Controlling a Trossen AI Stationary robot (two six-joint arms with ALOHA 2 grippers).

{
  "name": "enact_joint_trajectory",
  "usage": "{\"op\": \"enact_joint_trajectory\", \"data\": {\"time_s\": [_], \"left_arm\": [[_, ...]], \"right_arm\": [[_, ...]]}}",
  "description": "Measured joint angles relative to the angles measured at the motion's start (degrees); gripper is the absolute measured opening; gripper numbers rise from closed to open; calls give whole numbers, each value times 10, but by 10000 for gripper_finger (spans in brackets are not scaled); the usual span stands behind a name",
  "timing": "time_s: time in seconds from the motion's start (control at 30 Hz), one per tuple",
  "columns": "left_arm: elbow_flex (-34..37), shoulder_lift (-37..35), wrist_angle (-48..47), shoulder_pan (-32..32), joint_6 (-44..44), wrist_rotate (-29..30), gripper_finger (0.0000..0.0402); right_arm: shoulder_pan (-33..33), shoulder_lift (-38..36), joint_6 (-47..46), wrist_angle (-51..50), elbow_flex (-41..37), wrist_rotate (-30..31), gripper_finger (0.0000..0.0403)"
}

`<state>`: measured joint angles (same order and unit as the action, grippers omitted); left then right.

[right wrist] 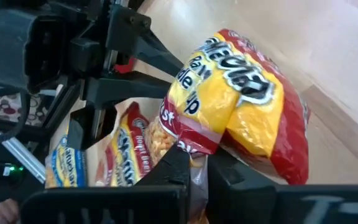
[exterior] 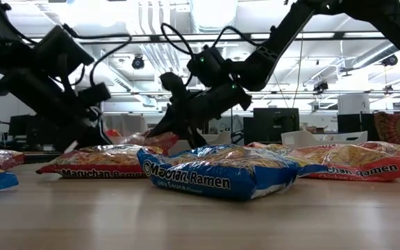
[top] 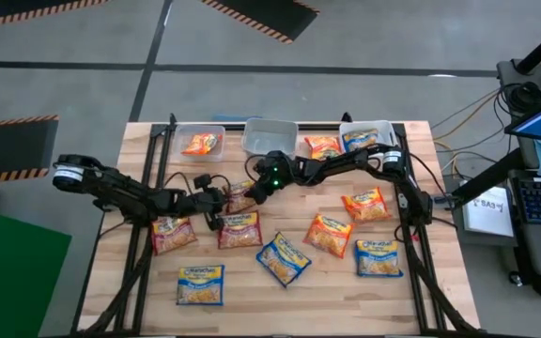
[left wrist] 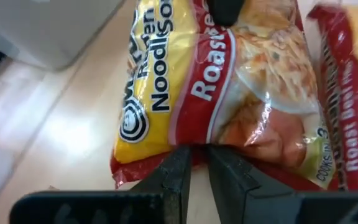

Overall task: Sort Maruchan noodles
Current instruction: Put the red noodle pack into the grey bin

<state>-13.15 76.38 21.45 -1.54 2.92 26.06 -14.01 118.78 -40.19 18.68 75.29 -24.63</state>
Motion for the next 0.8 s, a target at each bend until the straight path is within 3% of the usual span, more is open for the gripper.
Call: {"op": "enact_joint_trajectory", "data": {"time_s": [0.33, 0.5, 0.8], "left_arm": [[1, -166, -97, 0, -53, 8, 39], [0, -249, -101, 0, -109, 45, 39], [-27, -366, -100, 1, -177, 51, 39]], "right_arm": [[0, -108, 38, -119, 0, 20, 9], [-6, -179, 37, -175, 0, 41, 9], [-43, -269, 7, -299, 25, 89, 8]]}}
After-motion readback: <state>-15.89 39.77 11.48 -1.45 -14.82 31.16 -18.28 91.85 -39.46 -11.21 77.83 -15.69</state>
